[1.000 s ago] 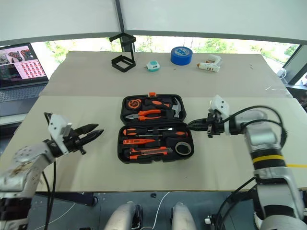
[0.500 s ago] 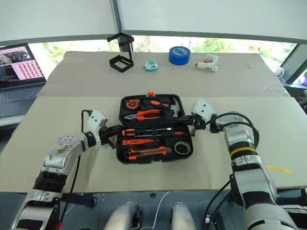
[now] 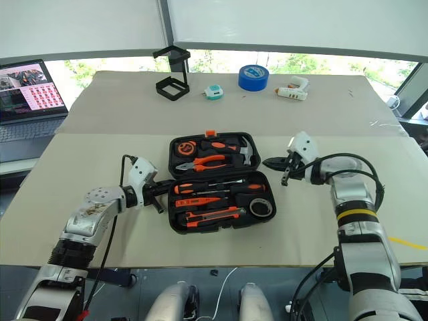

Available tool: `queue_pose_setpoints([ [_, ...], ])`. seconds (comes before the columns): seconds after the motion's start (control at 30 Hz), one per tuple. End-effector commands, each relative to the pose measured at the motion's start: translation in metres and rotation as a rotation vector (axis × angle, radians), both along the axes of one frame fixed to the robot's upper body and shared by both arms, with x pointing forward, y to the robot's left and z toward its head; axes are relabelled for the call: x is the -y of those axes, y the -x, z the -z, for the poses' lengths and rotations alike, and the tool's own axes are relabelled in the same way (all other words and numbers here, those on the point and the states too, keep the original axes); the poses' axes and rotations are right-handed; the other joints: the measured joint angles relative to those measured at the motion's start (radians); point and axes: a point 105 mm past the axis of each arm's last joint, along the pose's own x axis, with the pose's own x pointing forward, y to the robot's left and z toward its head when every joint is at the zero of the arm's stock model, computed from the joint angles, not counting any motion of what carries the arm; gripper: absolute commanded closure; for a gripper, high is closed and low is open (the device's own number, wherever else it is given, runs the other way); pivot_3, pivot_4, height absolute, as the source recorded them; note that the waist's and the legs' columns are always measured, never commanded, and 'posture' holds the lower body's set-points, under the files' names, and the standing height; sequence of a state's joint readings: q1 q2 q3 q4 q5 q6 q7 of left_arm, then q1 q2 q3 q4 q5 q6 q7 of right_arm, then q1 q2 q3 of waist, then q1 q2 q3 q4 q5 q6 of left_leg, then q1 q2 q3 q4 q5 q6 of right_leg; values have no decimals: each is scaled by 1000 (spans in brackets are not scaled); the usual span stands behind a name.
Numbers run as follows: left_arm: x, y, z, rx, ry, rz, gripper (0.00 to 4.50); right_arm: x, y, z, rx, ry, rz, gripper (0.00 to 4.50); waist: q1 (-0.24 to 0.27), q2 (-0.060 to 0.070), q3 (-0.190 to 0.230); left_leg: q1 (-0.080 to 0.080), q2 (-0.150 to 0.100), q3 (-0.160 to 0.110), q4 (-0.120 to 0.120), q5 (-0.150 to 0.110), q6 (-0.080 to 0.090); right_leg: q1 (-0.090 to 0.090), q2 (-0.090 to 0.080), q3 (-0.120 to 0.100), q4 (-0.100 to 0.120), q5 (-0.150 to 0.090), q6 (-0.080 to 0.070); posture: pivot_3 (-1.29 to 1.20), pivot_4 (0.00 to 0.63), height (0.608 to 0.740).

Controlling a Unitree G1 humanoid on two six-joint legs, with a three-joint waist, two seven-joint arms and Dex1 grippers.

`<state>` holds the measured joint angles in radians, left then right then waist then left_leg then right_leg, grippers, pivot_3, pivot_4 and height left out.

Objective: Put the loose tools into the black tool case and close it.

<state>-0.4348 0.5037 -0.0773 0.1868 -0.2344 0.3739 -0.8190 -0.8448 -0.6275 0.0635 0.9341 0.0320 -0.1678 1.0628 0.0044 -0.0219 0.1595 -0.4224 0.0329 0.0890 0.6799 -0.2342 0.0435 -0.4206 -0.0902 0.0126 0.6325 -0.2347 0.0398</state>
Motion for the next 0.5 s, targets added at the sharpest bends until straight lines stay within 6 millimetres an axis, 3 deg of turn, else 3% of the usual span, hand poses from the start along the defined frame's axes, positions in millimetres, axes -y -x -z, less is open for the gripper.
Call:
queue_pose_setpoints([
  [0.03, 9, 1, -8, 38, -4, 44, 4358, -11, -2, 11, -2, 41, -30, 4500, -1, 0, 0, 0, 0, 0, 0, 0, 0, 0, 0, 0, 0, 0, 0, 0, 150, 740],
  [0.23, 12, 2, -5, 21, -9, 59, 4358, -37, 1, 15, 13, 1, -148, 4500, -8, 0, 0, 0, 0, 0, 0, 0, 0, 1, 0, 0, 0, 0, 0, 0, 150, 740],
  [0.5, 15, 2, -2, 10, -41, 98, 4358, -41, 17, 17, -14, 9, -290, 4500, -6, 0, 0, 0, 0, 0, 0, 0, 0, 0, 0, 0, 0, 0, 0, 0, 150, 740],
])
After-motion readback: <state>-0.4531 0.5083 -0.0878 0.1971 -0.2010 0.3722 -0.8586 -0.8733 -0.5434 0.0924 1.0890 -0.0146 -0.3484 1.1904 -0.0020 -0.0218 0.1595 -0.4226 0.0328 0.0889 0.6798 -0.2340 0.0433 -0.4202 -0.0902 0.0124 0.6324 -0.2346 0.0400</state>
